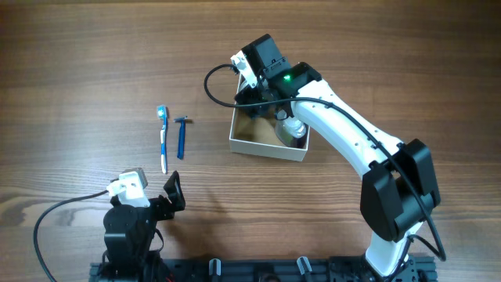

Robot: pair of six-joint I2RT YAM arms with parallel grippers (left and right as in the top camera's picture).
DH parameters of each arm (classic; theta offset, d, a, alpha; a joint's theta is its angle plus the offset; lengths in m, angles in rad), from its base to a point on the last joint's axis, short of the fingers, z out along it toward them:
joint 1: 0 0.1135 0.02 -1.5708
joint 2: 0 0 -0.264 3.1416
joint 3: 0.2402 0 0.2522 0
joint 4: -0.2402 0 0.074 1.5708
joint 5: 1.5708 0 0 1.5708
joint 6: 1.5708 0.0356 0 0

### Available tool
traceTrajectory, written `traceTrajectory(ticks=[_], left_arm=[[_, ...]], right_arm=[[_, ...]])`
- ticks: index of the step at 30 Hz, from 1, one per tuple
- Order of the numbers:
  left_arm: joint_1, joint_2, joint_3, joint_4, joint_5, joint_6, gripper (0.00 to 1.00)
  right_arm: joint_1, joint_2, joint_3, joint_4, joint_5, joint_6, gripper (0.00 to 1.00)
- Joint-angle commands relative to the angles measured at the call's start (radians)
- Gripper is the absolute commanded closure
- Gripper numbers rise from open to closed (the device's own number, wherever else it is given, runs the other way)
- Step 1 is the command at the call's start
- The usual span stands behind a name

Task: Pack container
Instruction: 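Carry the cotton swab tub into the box's left corner, lower, then release the tub and withdraw the right gripper to the side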

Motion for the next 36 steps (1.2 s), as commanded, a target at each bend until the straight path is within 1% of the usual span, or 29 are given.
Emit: traceTrajectory(ticks=[1,4,7,9,13,16,19,22,25,27,30,33,36], left_arm=[[-0.005,-0.01,-0.005,0.003,-0.002,-0.012,0.0],[-0.005,-0.01,-0.005,0.003,-0.002,-0.012,0.0],[-0.005,-0.01,-0.005,0.003,-0.002,-0.012,0.0],[-0.005,-0.01,-0.005,0.003,-0.002,-0.012,0.0],[-0.005,-0.01,-0.005,0.003,-0.002,-0.012,0.0],[-0.005,-0.01,-0.005,0.003,-0.002,-0.012,0.0],[-0.005,-0.01,-0.005,0.003,-0.002,-0.012,0.0],[-0.005,-0.01,-0.005,0.003,-0.002,-0.012,0.0],[-0.005,-0.01,-0.005,0.003,-0.002,-0.012,0.0],[-0.005,-0.01,-0.005,0.003,-0.002,-0.012,0.0],[-0.005,-0.01,-0.005,0.02,-0.033,-0.012,0.0],[-0.005,-0.01,-0.005,0.046,-0.021,-0.013,0.0],[-0.005,-0.01,-0.005,0.076,0.005,-0.014,0.0]], right_arm=[[0.002,0.009,0.017,0.011,0.023,-0.021,0.07],[0.002,0.004,0.027,0.014,0.069,-0.019,0.07],[0.002,-0.016,0.077,-0.019,0.071,0.003,0.07],[0.002,-0.052,0.134,-0.056,0.071,0.055,0.07],[-0.004,-0.147,0.241,-0.169,0.063,0.177,0.01],[-0.034,-0.237,0.274,-0.232,0.063,0.29,0.0],[-0.124,-0.328,0.274,-0.29,0.048,0.454,0.0],[-0.277,-0.378,0.273,-0.348,-0.076,0.544,0.0],[-0.441,-0.386,0.273,-0.395,-0.196,0.591,0.0],[-0.538,-0.385,0.27,-0.423,-0.231,0.619,0.0],[-0.65,-0.384,0.269,-0.463,-0.231,0.672,0.0],[-0.71,-0.384,0.269,-0.484,-0.231,0.694,0.0],[-0.735,-0.384,0.269,-0.503,-0.229,0.693,0.0]])
